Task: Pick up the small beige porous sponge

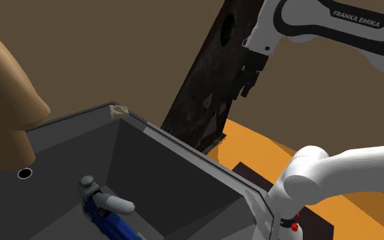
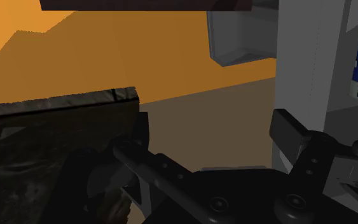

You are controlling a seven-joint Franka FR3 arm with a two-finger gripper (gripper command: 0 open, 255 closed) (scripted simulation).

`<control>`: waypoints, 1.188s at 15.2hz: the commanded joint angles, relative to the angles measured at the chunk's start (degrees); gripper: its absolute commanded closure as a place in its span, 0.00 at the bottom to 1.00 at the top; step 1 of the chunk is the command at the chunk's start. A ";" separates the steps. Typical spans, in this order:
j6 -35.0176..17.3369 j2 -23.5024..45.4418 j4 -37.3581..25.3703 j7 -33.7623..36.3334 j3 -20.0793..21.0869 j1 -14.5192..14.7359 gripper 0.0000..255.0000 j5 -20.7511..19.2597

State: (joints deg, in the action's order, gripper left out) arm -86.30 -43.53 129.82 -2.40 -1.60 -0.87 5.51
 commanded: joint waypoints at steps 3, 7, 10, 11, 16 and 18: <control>-2.86 2.04 -0.22 2.09 2.25 0.55 0.00 0.89; -8.38 6.87 -1.56 6.28 6.65 1.47 0.00 2.03; -12.26 11.09 -3.36 9.50 9.89 1.93 0.00 2.22; -13.49 12.60 -4.11 10.59 10.97 2.04 0.00 2.14; -18.95 20.85 -9.00 16.43 16.23 2.27 0.00 0.49; -20.75 24.48 -11.50 18.97 18.27 2.29 0.00 -0.83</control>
State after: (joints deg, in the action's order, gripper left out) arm -105.83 -21.07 119.54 15.32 15.66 1.45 5.36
